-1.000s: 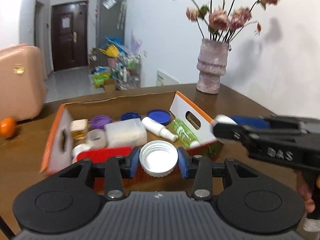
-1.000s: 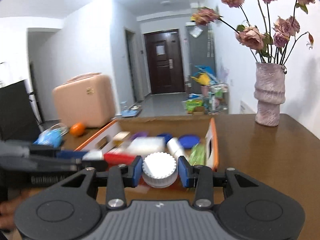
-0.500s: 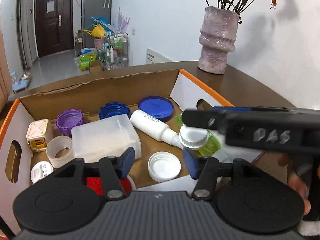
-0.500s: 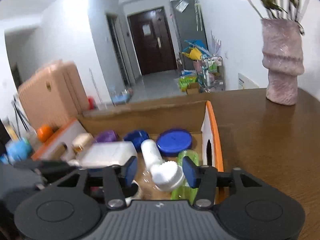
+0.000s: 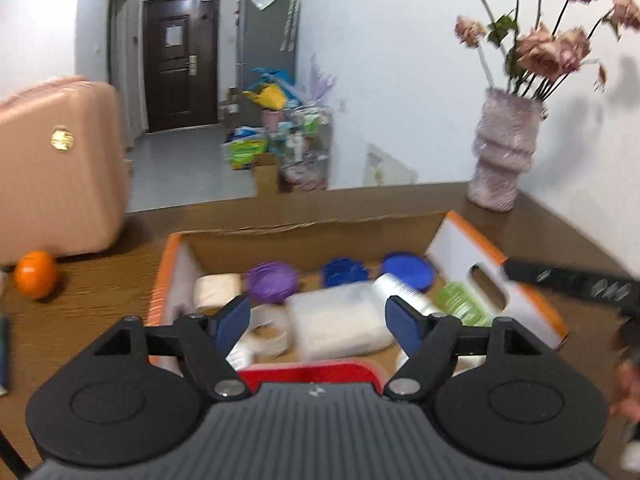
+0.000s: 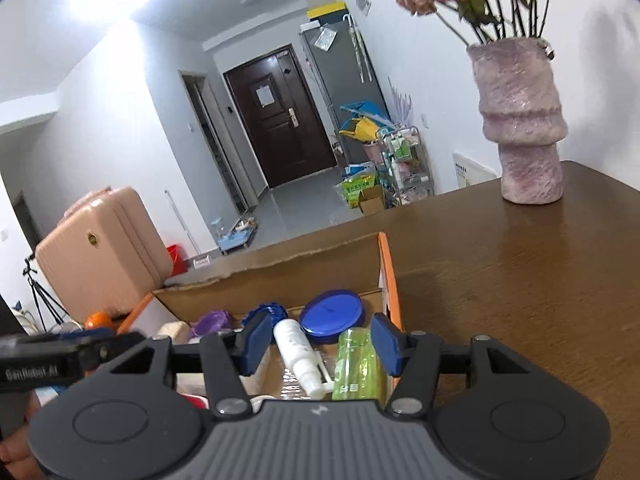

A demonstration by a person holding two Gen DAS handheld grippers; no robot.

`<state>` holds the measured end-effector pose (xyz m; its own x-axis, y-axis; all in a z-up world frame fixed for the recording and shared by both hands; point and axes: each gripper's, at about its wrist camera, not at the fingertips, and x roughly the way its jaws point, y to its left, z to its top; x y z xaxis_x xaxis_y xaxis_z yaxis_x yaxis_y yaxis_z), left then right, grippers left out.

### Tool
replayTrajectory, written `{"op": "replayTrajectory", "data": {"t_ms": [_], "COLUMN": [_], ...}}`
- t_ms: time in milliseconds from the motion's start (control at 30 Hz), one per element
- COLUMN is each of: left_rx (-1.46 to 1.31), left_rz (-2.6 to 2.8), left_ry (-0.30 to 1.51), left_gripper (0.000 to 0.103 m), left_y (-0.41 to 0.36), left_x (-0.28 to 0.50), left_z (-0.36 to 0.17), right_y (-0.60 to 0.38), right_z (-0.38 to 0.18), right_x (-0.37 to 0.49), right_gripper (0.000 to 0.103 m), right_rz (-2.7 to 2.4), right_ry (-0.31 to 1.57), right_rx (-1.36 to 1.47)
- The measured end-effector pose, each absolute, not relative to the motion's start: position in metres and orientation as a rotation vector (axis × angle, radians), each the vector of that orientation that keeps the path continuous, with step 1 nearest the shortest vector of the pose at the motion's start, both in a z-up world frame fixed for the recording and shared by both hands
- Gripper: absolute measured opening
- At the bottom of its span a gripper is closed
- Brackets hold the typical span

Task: Organize rigid objects

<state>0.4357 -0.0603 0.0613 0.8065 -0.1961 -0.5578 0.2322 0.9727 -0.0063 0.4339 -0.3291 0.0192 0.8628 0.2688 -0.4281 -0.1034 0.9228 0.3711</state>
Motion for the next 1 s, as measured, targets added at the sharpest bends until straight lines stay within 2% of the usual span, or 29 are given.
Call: {"op": "replayTrajectory", "data": {"t_ms": [167,267,333,400,467,567,767,1000], "left_rx": [0.065,0.070,0.063,0.053,0.044,0.035,0.035,0.013], "left_rz": [-0.121,-0.044,-0.013,0.010,0.016,-0.009,-0.018,-0.037], "left_ry": [0.562,0.515,0.475,0.420,0.375,0.317,0.274,0.258], "left_gripper": [0.084,0.089,0.099,0.102,0.103,0.103,0.103,0.103], "left_y": [-0.036,-0.022,-0.011,-0.004,-0.001,0.003,0.004,0.006], "left_x": [0.396,0.358,0.330,0.299,0.271,0.230,0.184,0.158], "left_z": [0.080,0.087,0.090,0.091,0.090,0.087,0.080,0.080], "right_y": [-0.311,-0.301,-0.299,-0.298,-0.296,-0.290,-0.277,-0.267], "right_z": [0.050,0.068,0.074,0.076,0.074,0.065,0.048,0.054], "right_x": [0.397,0.364,0.339,0.313,0.287,0.254,0.206,0.175], "right_gripper": [0.057,0.071,0.078,0.088,0.091,0.103,0.103,0.103], "right_rz": [0.233,0.220,0.210,0.204,0.209,0.202,0.182,0.163], "right_ry": [0.486,0.445,0.411,0.381,0.354,0.323,0.302,0.274], "right_rx": [0.237,0.139,0.109,0.100,0.084,0.063,0.065,0.042]}}
